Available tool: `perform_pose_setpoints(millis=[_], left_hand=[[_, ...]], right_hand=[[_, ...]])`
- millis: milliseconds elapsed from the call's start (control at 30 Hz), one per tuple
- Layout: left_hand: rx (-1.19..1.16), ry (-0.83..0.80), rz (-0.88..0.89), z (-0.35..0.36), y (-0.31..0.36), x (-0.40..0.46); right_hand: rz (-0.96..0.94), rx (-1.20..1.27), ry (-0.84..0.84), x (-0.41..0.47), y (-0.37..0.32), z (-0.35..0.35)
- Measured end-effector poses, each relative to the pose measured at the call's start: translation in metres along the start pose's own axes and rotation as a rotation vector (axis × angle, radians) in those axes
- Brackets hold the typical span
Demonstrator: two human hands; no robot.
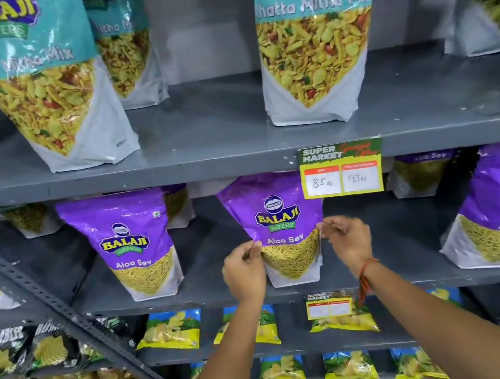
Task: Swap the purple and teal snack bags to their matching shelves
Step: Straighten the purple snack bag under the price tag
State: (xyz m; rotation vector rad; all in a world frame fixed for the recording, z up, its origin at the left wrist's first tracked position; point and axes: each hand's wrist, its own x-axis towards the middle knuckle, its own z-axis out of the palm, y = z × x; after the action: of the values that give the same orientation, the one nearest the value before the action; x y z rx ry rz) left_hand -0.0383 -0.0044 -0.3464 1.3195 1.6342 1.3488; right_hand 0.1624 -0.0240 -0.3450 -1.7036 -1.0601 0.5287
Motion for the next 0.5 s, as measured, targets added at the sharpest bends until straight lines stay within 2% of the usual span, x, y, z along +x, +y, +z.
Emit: perform_pose_setpoints(millis=[233, 500], left_hand=[[-0.041, -0.12, 0.015, 0.045, 0.007, -0.014], [-0.028, -0.109, 0.043, 0.049, 0.004, -0.014]], right_hand=[[0.096, 0.09, 0.117, 0.007, 0.026, -0.037], [0.109, 0.134, 0.066, 0.002, 0.038, -0.044]])
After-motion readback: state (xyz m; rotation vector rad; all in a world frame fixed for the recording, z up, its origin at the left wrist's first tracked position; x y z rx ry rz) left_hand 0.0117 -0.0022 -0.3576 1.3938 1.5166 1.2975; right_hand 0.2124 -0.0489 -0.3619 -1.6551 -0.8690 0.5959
